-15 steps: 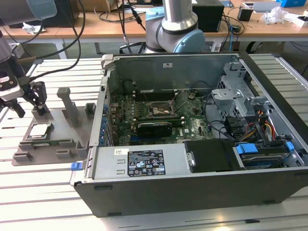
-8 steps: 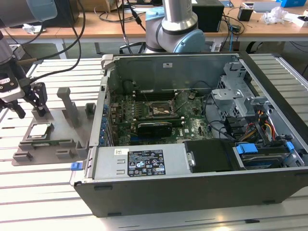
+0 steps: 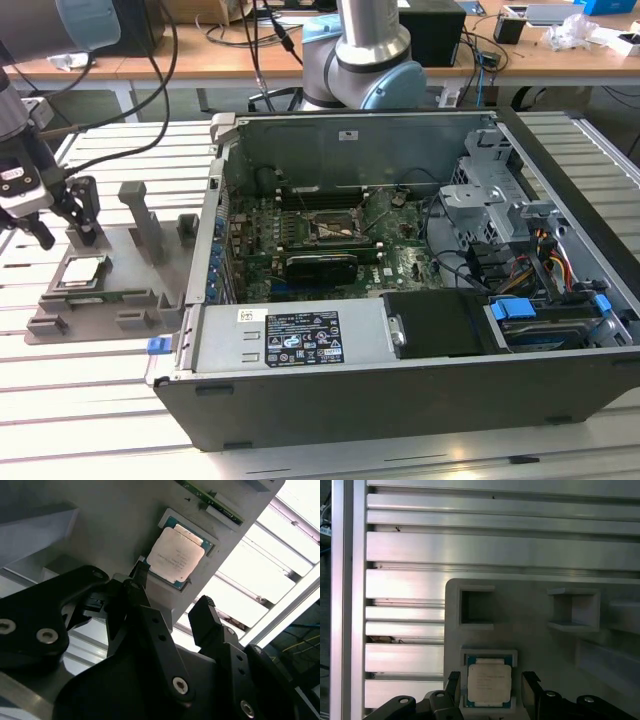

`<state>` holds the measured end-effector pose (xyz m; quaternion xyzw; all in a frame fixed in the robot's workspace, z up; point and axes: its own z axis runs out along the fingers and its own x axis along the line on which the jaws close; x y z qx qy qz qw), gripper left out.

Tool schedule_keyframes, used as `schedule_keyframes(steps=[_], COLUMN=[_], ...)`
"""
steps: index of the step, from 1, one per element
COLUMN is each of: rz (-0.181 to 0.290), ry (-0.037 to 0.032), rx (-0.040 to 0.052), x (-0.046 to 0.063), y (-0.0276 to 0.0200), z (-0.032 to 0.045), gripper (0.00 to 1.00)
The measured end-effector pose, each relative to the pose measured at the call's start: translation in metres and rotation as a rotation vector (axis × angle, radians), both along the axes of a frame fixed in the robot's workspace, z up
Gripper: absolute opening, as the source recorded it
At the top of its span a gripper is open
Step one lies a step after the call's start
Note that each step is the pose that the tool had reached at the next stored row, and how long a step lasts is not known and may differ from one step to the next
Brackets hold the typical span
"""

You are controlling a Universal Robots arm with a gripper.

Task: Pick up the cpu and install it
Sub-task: 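Pick up the cpu and move it towards the insertion slot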

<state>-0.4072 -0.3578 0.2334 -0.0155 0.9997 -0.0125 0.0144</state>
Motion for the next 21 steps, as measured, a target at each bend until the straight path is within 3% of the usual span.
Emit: schedule_keyframes(steps=[11, 17, 21], rz=[0.0, 0.002, 0.006], ry=[0.0, 0.0, 0.0001], rx=[0.0, 0.0, 0.0], x=[0.0, 0.0, 0.0], y=[-0.0049, -0.0055, -0.0113], z=[-0.0077, -0.0182, -0.0251], gripper=[0.6, 0.6, 0.6])
